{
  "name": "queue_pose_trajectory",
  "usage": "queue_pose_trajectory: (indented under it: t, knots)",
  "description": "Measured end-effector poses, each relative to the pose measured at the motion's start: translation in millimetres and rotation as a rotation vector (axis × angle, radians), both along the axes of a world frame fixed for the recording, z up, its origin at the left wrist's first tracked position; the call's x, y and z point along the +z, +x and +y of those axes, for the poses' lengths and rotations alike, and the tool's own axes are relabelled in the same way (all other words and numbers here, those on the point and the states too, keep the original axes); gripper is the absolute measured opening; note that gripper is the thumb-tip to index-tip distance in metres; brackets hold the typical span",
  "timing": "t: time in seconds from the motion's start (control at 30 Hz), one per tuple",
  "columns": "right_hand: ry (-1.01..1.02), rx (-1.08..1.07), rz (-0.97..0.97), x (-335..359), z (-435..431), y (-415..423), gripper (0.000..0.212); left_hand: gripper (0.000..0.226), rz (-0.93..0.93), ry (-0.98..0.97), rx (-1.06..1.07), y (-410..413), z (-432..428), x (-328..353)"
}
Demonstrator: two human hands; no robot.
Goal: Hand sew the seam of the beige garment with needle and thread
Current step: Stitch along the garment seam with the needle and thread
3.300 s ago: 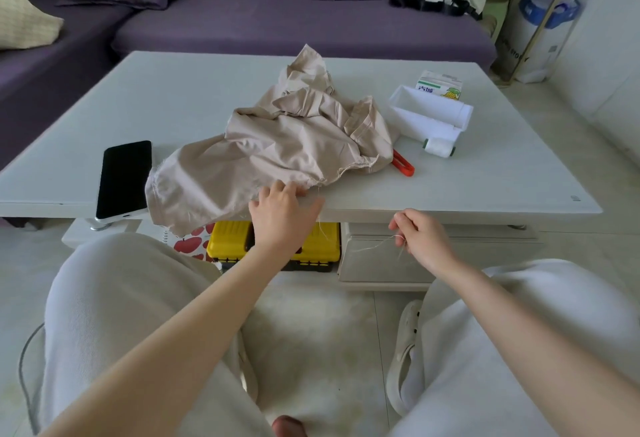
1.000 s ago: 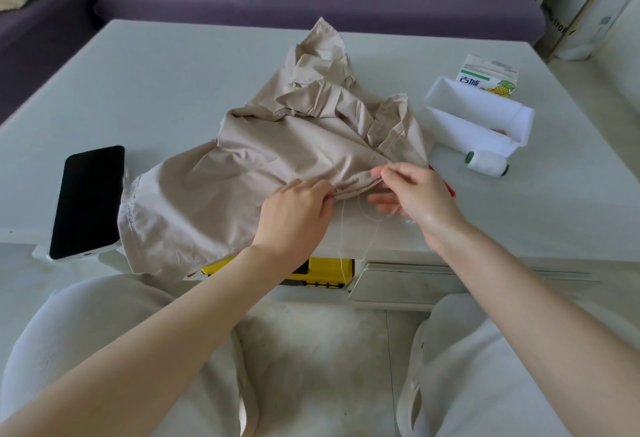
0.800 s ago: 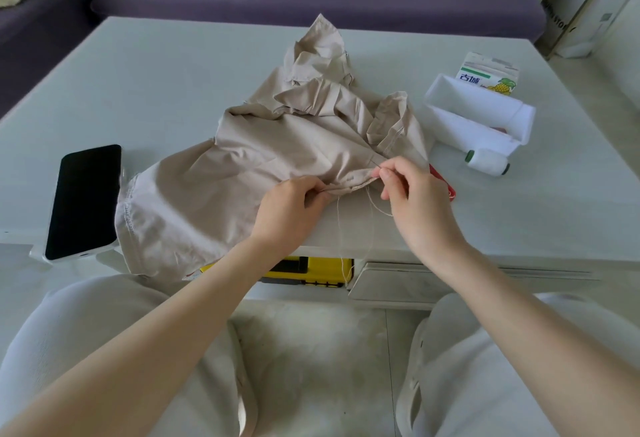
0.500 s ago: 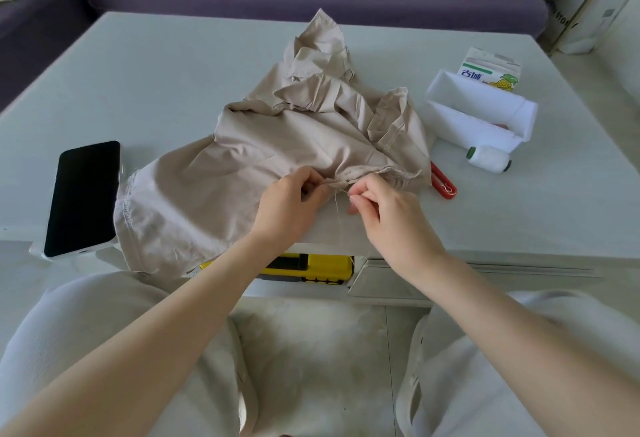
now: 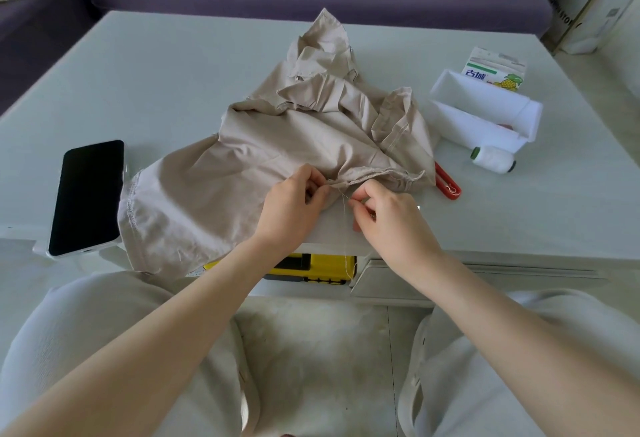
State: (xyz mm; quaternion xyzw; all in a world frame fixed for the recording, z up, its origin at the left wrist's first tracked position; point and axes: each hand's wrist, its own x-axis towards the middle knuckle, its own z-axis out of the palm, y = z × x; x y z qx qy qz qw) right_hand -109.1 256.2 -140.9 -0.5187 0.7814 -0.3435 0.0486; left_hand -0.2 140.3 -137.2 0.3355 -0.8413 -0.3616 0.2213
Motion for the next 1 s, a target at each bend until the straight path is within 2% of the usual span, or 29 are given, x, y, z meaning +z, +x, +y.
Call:
queue_pose_trajectory:
  t: [0.2, 0.4, 0.57, 0.73, 0.9, 1.0]
  knots:
    - [-0.013, 0.001, -0.016, 1.4, -0.8, 1.0, 0.009, 0.008, 0.013, 0.019, -0.012, 1.4, 2.2, 1.6]
    - [-0.045, 0.013, 0.007, 2.8, -0.7, 4.3, 0.010, 0.009, 0.110, 0.043, -0.027, 4.6, 13.6, -0.7]
    - [-0.027, 0.020, 0.004, 1.8, -1.0, 4.9, 0.012, 0.006, 0.135, -0.022, -0.063, 6.0, 26.8, -3.2]
    - [-0.031, -0.018, -0.156, 3.7, -1.2, 8.6, 0.011, 0.007, 0.148, -0.023, -0.051, 5.5, 28.3, -1.4]
    - [-0.031, -0.013, -0.499, 15.5, 0.3, 17.2, 0.021, 0.007, 0.184, -0.012, -0.044, 6.1, 31.0, 2.8]
    - [-0.013, 0.002, -0.566, 17.2, 0.3, 18.5, 0.018, 0.006, 0.197, 0.014, -0.024, 5.9, 31.1, 4.8]
